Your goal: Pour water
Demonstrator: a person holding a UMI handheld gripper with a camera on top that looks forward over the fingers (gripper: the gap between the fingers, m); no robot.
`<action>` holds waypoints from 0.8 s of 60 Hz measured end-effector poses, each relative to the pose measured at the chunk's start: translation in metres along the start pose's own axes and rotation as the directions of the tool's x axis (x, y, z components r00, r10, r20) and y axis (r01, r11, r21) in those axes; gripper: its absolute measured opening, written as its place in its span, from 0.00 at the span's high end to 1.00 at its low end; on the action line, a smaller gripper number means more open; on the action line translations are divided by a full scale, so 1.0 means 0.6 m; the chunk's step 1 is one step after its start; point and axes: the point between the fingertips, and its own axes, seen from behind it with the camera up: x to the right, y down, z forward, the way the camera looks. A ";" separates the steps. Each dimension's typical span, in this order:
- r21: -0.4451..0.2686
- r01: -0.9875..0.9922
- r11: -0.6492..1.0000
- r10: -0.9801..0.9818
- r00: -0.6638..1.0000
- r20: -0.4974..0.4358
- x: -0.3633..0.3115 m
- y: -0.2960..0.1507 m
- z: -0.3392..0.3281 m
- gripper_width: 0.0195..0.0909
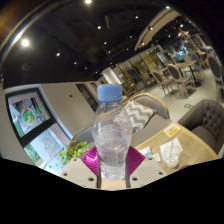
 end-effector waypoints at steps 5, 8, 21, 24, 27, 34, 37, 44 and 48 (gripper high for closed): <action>0.046 0.169 0.985 -0.165 0.983 -0.075 0.047 -0.045 -0.021 0.83; 0.050 0.260 0.964 -0.252 0.959 -0.126 0.080 -0.060 -0.033 0.83; -0.054 0.421 0.906 -0.419 0.868 -0.267 0.260 -0.011 -0.048 0.83; -0.086 0.427 0.900 -0.433 0.857 -0.279 0.296 0.014 -0.046 0.83; -0.117 0.431 0.895 -0.446 0.847 -0.290 0.336 0.047 -0.042 0.83; -0.178 0.415 0.892 -0.450 0.840 -0.301 0.399 0.110 -0.024 0.83; -0.195 0.408 0.892 -0.450 0.839 -0.306 0.417 0.125 -0.025 0.83; -0.227 0.397 0.889 -0.453 0.835 -0.314 0.451 0.161 -0.009 0.83; -0.237 0.397 0.887 -0.456 0.833 -0.313 0.465 0.170 0.001 0.83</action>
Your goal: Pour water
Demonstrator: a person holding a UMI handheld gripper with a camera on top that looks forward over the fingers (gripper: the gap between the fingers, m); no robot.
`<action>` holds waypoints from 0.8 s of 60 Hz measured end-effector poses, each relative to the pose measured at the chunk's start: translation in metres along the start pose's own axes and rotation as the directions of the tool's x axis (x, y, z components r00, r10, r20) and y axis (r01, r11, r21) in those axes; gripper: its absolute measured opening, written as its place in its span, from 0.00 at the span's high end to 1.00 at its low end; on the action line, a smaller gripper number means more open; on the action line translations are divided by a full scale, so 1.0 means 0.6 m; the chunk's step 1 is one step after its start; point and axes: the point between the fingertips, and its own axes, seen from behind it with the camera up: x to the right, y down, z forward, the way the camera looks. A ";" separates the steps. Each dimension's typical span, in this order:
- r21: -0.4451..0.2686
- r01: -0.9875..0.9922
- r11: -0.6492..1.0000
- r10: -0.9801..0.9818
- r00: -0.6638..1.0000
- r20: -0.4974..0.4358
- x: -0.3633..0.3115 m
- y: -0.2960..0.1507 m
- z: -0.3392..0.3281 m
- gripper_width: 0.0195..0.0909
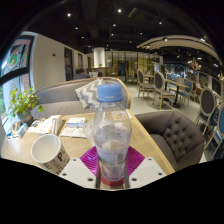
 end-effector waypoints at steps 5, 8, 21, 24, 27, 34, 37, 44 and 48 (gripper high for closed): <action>-0.005 -0.007 1.000 0.007 1.000 -0.005 0.003 0.015 0.014 0.82; -0.012 -0.013 1.000 0.013 1.000 -0.005 0.005 0.020 0.020 0.82; 0.010 -0.027 1.000 0.028 0.999 -0.022 0.005 0.027 0.014 0.71; 0.010 -0.023 1.000 0.023 0.999 -0.029 0.004 0.030 0.009 0.65; 0.003 -0.018 1.000 0.018 0.999 -0.031 0.005 0.030 0.008 0.62; -0.039 -0.028 0.999 0.026 0.999 -0.045 0.009 0.034 0.009 0.57; -0.064 -0.036 0.997 0.033 0.998 -0.048 0.012 0.040 -0.001 0.45; -0.124 -0.036 0.992 0.030 0.998 -0.049 0.012 0.054 -0.028 0.09; -0.151 -0.021 0.988 0.011 0.998 -0.069 0.013 0.060 -0.048 0.06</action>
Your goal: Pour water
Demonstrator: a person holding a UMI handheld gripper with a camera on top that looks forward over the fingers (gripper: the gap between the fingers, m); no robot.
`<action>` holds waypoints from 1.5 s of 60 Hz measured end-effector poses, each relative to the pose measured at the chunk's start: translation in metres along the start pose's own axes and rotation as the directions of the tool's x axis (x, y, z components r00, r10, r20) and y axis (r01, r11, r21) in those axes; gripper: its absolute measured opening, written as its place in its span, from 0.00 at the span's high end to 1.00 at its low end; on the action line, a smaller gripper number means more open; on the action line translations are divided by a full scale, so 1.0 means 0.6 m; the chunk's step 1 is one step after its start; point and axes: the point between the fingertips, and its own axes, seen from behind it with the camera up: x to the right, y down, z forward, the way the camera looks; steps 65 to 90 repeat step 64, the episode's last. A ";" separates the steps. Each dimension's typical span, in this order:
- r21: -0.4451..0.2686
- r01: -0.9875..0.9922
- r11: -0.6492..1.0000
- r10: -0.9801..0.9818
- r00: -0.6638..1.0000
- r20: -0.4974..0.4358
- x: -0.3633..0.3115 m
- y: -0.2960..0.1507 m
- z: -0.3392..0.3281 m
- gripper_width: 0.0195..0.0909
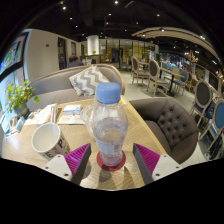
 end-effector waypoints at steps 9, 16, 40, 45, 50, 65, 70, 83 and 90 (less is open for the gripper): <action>-0.064 0.017 0.998 -0.020 0.999 -0.046 0.003 0.023 -0.072 0.07; -0.095 0.038 0.995 -0.045 0.996 -0.071 -0.011 0.033 -0.157 0.08; -0.111 0.096 0.989 -0.107 0.989 -0.104 -0.089 0.036 -0.379 0.08; -0.100 0.097 0.990 -0.108 0.988 -0.110 -0.086 0.033 -0.401 0.08; -0.099 0.085 0.991 -0.095 0.990 -0.104 -0.084 0.032 -0.413 0.08; -0.087 0.092 0.992 -0.100 0.990 -0.096 -0.067 0.023 -0.426 0.07; -0.087 0.092 0.992 -0.100 0.990 -0.096 -0.067 0.023 -0.426 0.07; -0.087 0.092 0.992 -0.100 0.990 -0.096 -0.067 0.023 -0.426 0.07; -0.087 0.092 0.992 -0.100 0.990 -0.096 -0.067 0.023 -0.426 0.07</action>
